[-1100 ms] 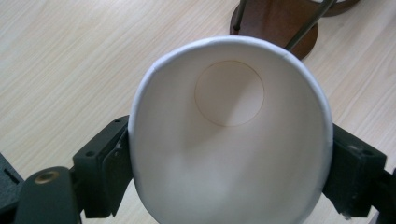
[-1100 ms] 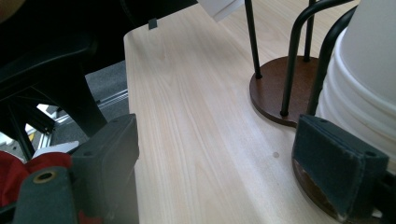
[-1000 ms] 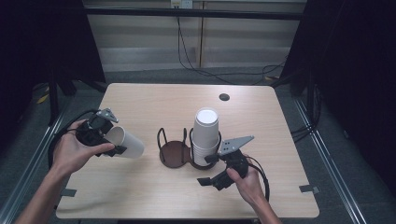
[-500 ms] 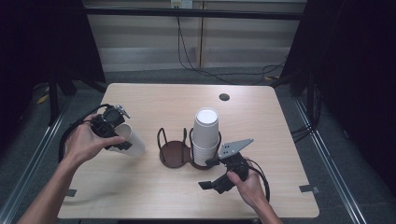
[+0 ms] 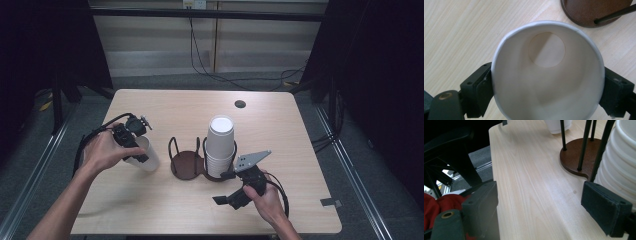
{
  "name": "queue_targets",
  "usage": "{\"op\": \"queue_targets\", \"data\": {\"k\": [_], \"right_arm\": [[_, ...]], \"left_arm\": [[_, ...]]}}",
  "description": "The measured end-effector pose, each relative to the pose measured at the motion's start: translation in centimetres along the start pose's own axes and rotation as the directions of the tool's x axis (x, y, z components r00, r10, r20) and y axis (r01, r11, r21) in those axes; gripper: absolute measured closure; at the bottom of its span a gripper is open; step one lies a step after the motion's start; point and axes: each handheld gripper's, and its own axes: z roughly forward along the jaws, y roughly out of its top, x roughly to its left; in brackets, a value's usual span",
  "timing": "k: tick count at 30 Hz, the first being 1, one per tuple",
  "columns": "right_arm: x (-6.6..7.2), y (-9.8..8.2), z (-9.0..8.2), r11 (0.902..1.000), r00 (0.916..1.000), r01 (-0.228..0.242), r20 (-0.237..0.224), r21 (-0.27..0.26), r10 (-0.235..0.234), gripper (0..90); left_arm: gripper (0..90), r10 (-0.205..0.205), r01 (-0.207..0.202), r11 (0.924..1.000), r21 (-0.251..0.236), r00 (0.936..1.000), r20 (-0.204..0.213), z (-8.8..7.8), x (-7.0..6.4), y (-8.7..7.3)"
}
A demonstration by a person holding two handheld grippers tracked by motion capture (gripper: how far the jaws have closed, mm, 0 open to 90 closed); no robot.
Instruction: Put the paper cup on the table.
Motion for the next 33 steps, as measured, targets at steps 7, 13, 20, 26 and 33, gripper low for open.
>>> {"op": "queue_targets", "data": {"k": [7, 13, 20, 26, 33], "right_arm": [[0.1, 0.0, -0.2, 0.9999, 1.0, 0.004, 0.006, -0.013, -0.004, 14.6], [0.1, -0.1, -0.2, 0.9999, 0.9999, 0.007, 0.008, -0.008, -0.007, 14.6], [0.1, -0.1, -0.1, 1.0, 1.0, 0.004, 0.0, -0.004, -0.004, 15.1], [0.2, 0.0, -0.1, 1.0, 1.0, 0.006, 0.0, 0.0, -0.006, 15.1], [0.1, 0.0, -0.3, 1.0, 1.0, 0.008, 0.003, -0.005, -0.008, 14.9]], "left_arm": [[12.7, 0.006, -0.006, 0.9997, 0.024, 1.0, 0.005, 0.5, -0.2, 0.8], [10.6, 0.006, -0.006, 0.9999, 0.014, 1.0, -0.004, 1.0, -0.2, 1.4], [7.7, 0.018, -0.018, 0.9998, -0.008, 0.9997, -0.017, 1.6, -0.4, 2.0], [7.0, 0.004, -0.004, 0.9999, 0.012, 0.9999, -0.013, 2.4, -0.2, 2.4], [6.4, 0.014, -0.014, 0.9999, -0.002, 0.9999, 0.003, 3.1, 0.0, 1.7]]}}
